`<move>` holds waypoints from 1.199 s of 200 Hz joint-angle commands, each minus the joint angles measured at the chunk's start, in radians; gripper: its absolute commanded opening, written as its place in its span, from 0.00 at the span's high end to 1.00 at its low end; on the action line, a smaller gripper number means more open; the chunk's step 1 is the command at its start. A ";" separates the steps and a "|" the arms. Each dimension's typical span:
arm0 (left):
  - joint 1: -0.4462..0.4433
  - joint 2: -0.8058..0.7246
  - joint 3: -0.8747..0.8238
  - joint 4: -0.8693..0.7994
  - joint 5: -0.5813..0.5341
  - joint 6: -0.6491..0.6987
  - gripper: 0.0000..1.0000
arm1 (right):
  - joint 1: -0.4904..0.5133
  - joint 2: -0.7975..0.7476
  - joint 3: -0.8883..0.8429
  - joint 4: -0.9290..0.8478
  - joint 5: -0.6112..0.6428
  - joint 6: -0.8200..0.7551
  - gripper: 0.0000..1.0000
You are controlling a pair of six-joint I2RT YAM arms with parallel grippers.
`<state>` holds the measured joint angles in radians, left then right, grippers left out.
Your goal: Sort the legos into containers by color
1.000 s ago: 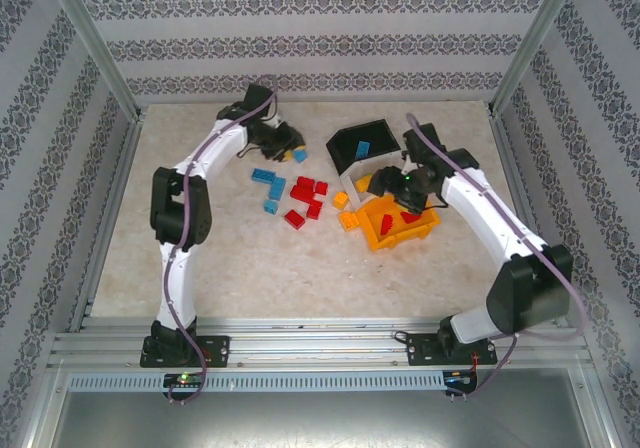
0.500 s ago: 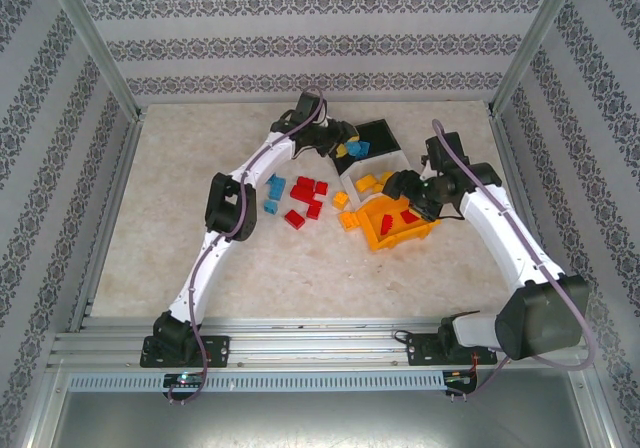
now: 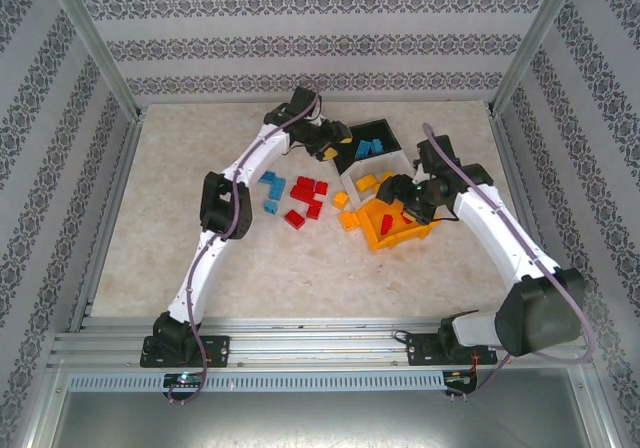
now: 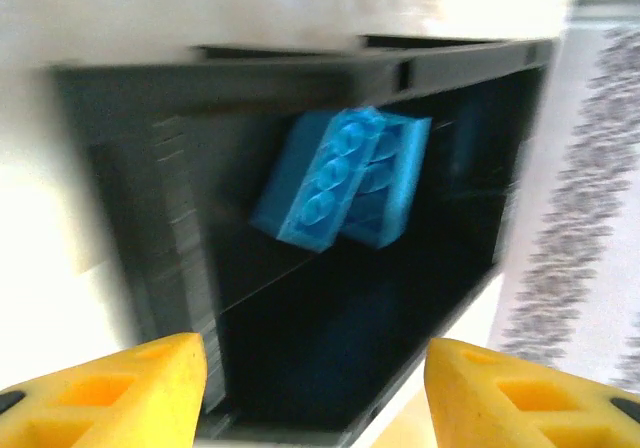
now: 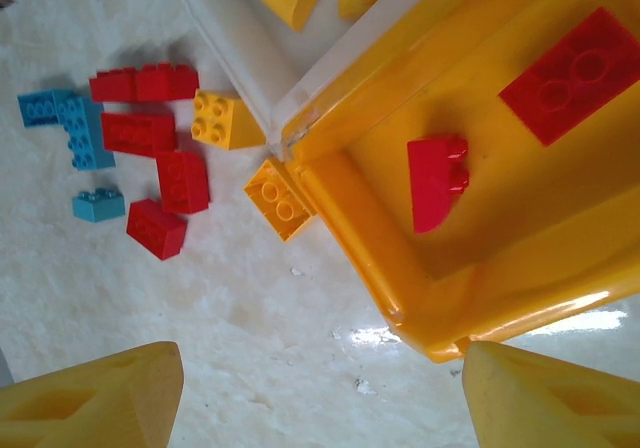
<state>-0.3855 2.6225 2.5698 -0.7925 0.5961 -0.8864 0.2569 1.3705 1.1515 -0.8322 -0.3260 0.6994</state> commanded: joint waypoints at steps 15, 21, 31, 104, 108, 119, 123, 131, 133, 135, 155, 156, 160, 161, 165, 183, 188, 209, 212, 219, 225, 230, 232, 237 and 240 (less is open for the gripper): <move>0.071 -0.211 -0.060 -0.528 -0.388 0.402 0.32 | 0.106 0.093 0.070 0.030 0.023 -0.011 0.26; 0.083 -0.231 -0.101 -0.540 -0.405 0.416 0.31 | 0.121 0.108 0.079 0.038 0.018 -0.007 0.26; 0.101 -0.264 -0.170 -0.536 -0.425 0.431 0.30 | 0.141 0.137 0.098 0.048 0.014 0.000 0.26; 0.180 -0.211 -0.238 -0.472 -0.407 0.567 0.23 | 0.209 0.212 0.170 0.032 0.024 0.008 0.25; 0.183 -0.202 -0.233 -0.470 -0.409 0.570 0.23 | 0.210 0.209 0.171 0.030 0.026 0.009 0.25; 0.190 -0.178 -0.213 -0.466 -0.408 0.584 0.22 | 0.209 0.205 0.173 0.018 0.033 0.008 0.25; 0.193 -0.170 -0.207 -0.463 -0.408 0.588 0.22 | 0.209 0.202 0.174 0.014 0.036 0.007 0.25; 0.196 -0.154 -0.193 -0.461 -0.409 0.596 0.21 | 0.208 0.200 0.176 0.004 0.041 0.006 0.25; 0.197 -0.150 -0.190 -0.461 -0.409 0.597 0.21 | 0.209 0.199 0.177 0.001 0.043 0.006 0.25; 0.197 -0.145 -0.188 -0.462 -0.408 0.597 0.21 | 0.208 0.199 0.178 -0.001 0.044 0.004 0.25; 0.201 -0.115 -0.176 -0.459 -0.417 0.607 0.20 | 0.205 0.193 0.184 -0.025 0.054 -0.001 0.25; 0.200 -0.114 -0.175 -0.459 -0.418 0.608 0.20 | 0.205 0.194 0.184 -0.026 0.054 -0.001 0.25; 0.201 -0.109 -0.175 -0.457 -0.420 0.610 0.20 | 0.203 0.194 0.186 -0.030 0.055 -0.003 0.25; 0.201 -0.108 -0.176 -0.456 -0.421 0.611 0.20 | 0.203 0.193 0.186 -0.031 0.055 -0.003 0.25; 0.201 -0.102 -0.175 -0.456 -0.423 0.611 0.20 | 0.203 0.193 0.189 -0.035 0.054 -0.004 0.25; 0.200 -0.085 -0.171 -0.447 -0.433 0.619 0.19 | 0.200 0.195 0.204 -0.054 0.058 -0.010 0.25; 0.201 -0.080 -0.169 -0.446 -0.433 0.622 0.19 | 0.200 0.198 0.207 -0.059 0.059 -0.013 0.25; 0.200 -0.063 -0.161 -0.441 -0.428 0.618 0.19 | 0.200 0.209 0.223 -0.074 0.060 -0.018 0.25; 0.200 -0.060 -0.160 -0.441 -0.426 0.618 0.19 | 0.201 0.210 0.225 -0.074 0.060 -0.018 0.25; 0.200 -0.054 -0.159 -0.441 -0.422 0.617 0.19 | 0.200 0.215 0.230 -0.077 0.058 -0.020 0.25; 0.201 -0.051 -0.161 -0.442 -0.420 0.614 0.20 | 0.201 0.219 0.233 -0.078 0.056 -0.020 0.25; 0.200 -0.050 -0.164 -0.441 -0.419 0.612 0.20 | 0.200 0.223 0.237 -0.080 0.056 -0.020 0.25; 0.200 -0.049 -0.166 -0.441 -0.419 0.612 0.20 | 0.200 0.224 0.238 -0.080 0.056 -0.020 0.25; 0.200 -0.050 -0.172 -0.441 -0.422 0.613 0.20 | 0.201 0.226 0.240 -0.081 0.056 -0.020 0.25; 0.200 -0.050 -0.176 -0.440 -0.423 0.613 0.21 | 0.200 0.228 0.241 -0.081 0.056 -0.022 0.25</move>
<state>-0.1944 2.5385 2.3848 -1.2377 0.1818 -0.2916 0.4606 1.5810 1.3594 -0.8757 -0.2882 0.6998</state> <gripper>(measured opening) 0.801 0.749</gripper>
